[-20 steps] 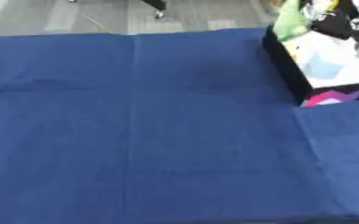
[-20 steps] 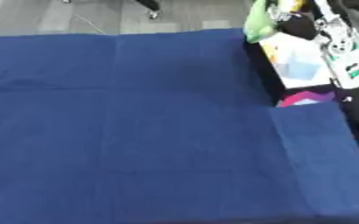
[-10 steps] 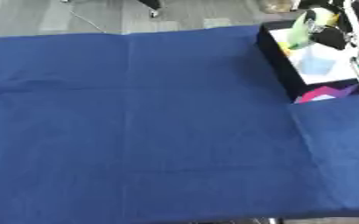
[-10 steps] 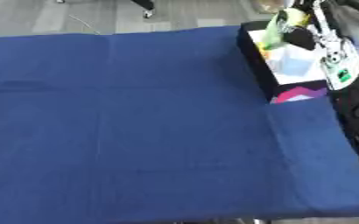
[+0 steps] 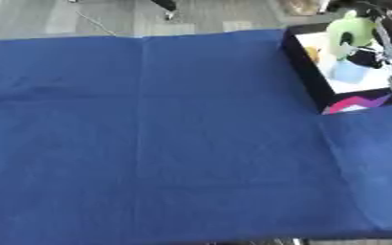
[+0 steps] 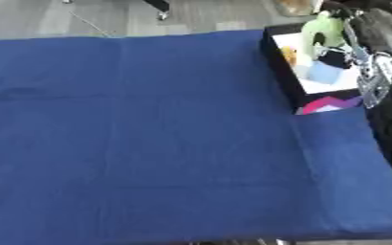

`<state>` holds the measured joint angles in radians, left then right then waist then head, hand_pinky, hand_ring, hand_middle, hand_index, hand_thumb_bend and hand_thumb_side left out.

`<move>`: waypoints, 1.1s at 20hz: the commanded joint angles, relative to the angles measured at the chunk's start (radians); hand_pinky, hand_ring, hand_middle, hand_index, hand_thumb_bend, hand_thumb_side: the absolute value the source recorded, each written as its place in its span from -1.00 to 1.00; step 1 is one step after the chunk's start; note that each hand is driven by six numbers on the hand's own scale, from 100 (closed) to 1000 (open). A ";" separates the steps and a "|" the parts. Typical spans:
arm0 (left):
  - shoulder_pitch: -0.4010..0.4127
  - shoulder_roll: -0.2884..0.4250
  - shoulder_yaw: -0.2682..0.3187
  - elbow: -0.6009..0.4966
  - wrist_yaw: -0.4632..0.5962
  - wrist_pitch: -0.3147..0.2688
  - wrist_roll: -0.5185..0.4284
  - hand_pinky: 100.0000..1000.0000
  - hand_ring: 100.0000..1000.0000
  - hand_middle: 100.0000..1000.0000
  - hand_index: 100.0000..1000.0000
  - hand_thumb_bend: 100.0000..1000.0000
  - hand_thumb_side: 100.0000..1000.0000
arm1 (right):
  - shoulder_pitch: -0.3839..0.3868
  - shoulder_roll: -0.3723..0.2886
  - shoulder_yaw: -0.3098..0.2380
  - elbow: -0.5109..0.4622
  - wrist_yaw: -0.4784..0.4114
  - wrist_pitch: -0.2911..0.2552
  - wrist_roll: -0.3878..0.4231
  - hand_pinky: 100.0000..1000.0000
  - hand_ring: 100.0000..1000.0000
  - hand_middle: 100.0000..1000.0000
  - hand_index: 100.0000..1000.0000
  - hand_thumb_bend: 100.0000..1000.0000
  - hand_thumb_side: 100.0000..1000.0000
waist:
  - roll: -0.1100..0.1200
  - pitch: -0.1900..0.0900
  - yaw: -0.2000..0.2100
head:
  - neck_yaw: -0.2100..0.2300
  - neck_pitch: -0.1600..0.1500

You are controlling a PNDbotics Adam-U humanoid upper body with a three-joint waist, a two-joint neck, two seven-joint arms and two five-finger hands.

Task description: Pick up the objects with one hand, pass them to the other hand, and then place them into the box on the other side of the table.

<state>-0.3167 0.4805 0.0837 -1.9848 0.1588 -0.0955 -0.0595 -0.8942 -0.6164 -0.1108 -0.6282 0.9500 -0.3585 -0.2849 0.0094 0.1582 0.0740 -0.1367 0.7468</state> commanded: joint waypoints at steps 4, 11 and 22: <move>-0.006 0.006 0.013 -0.015 -0.005 0.004 -0.002 0.53 0.11 -0.14 0.42 -1.00 0.69 | -0.021 -0.049 -0.024 0.002 0.059 0.092 -0.039 1.00 1.00 0.71 1.00 -1.00 -0.77 | -0.002 -0.018 0.001 | 0.002 0.002; -0.001 0.000 0.014 -0.015 -0.006 0.009 -0.004 0.53 0.11 -0.14 0.42 -1.00 0.70 | -0.016 -0.055 -0.037 -0.026 0.102 0.186 -0.224 1.00 1.00 0.76 1.00 -1.00 -1.00 | -0.004 -0.019 0.002 | 0.003 0.003; 0.009 -0.010 0.028 -0.015 -0.015 0.018 0.006 0.52 0.11 -0.14 0.42 -1.00 0.69 | 0.043 -0.098 -0.068 -0.259 -0.130 0.193 -0.388 1.00 1.00 0.57 1.00 -1.00 -0.93 | -0.007 -0.018 0.004 | 0.013 0.006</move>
<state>-0.3031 0.4620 0.0970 -1.9848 0.1473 -0.0805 -0.0571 -0.8378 -0.6635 -0.1721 -0.8299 0.8554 -0.1587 -0.6690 0.0035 0.1582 0.0767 -0.1274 0.7483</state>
